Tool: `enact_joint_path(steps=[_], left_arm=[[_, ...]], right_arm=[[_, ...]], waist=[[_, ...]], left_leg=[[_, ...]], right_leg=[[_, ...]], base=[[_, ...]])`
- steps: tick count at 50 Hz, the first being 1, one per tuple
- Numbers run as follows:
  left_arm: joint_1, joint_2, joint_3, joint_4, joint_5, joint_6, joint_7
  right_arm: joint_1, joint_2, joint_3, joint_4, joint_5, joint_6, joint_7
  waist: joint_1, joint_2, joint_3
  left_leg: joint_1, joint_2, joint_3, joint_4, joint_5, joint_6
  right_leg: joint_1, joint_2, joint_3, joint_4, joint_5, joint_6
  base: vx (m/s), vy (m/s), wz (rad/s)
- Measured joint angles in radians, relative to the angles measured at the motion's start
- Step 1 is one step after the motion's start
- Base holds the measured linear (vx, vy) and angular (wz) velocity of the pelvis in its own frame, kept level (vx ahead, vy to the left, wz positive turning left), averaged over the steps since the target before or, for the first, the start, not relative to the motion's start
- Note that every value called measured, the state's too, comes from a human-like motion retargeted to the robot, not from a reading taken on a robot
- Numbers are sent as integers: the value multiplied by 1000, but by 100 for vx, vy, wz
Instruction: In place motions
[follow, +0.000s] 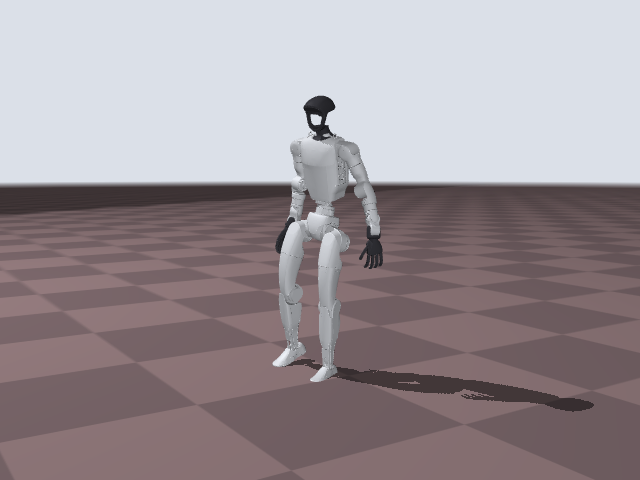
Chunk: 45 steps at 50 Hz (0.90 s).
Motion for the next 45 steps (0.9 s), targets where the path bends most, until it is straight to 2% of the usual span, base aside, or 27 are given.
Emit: enact_joint_path(steps=[3, 5, 8, 10, 13, 15, 17, 19, 22, 25, 37, 45], left_arm=[[-39, 26, -8, -2, 2, 2, -57], [-59, 41, -25, 6, 8, -5, -66], [-83, 44, -50, 46, 25, -3, -30], [-87, 16, -47, 83, 40, 23, 16], [-79, -73, -25, 155, 16, 70, 83], [-47, -127, -16, 205, -34, 74, 83], [-10, -163, -26, 243, -64, 74, 56], [16, -194, -33, 272, -45, 111, 106], [40, -233, -32, 309, 1, 166, 270], [71, -246, -51, 334, 18, 178, 328], [87, -222, -25, 315, 5, 192, 139], [50, -207, -8, 267, -18, 170, 102]], right_arm=[[11, -14, -6, -41, -29, 3, -36], [26, -17, -26, -72, -3, 9, -57], [44, -6, -81, -129, 129, 9, -43], [42, 10, -130, -188, 247, 8, -14], [11, 51, -200, -351, 465, 5, 7], [-11, 76, -209, -485, 598, -25, 21], [-35, 83, -201, -617, 681, -62, 21], [-59, 78, -194, -745, 713, -81, 0], [-91, 46, -198, -929, 678, -80, -47], [-126, -25, -232, -1078, 576, -77, -92], [-383, -363, -362, -1363, 153, -23, -382], [-459, -466, -325, -1440, 98, 19, -459]], waist=[[-8, -47, -23], [-11, -77, -42], [11, -136, -88], [29, -157, -125], [39, -138, -144], [0, -127, -151], [-45, -124, -162], [-71, -124, -171], [-65, -125, -189], [-57, -129, -210], [-86, -132, -259], [-86, -138, -281]], left_leg=[[-4, -47, -22, -3, 1, 11], [5, -82, -40, -19, 7, 17], [14, -148, -50, -63, 20, 25], [5, -164, -44, -87, 26, 22], [3, -144, -20, -100, 26, 17], [9, -136, -22, -101, 25, 18], [10, -135, -33, -99, 22, 20], [13, -136, -40, -96, 18, 20], [20, -134, -27, -95, 7, 18], [21, -134, -28, -89, -4, 16], [7, -118, -66, -73, -17, -5], [-4, -100, -75, -83, -9, -22]], right_leg=[[29, 10, 82, -97, -17, 27], [52, -7, 50, -165, -23, 11], [60, -60, -55, -228, -22, 24], [41, -68, -19, -244, -15, 50], [26, -82, -54, -254, -5, 69], [39, -72, -70, -264, -4, 63], [47, -59, -58, -273, -2, 57], [56, -56, -67, -283, 2, 52], [56, -51, -48, -285, 2, 46], [56, -51, -50, -284, 0, 41], [75, -23, -56, -290, -15, 9], [73, -3, -61, -294, -18, -2]], base=[[8, 4, 37], [15, -1, 41], [13, -4, 6], [4, -4, -30], [0, -3, -34], [8, 1, 14], [8, 0, 32], [6, -2, 17], [7, -5, -18], [9, -8, 4], [4, -8, 23], [1, -11, 10]])
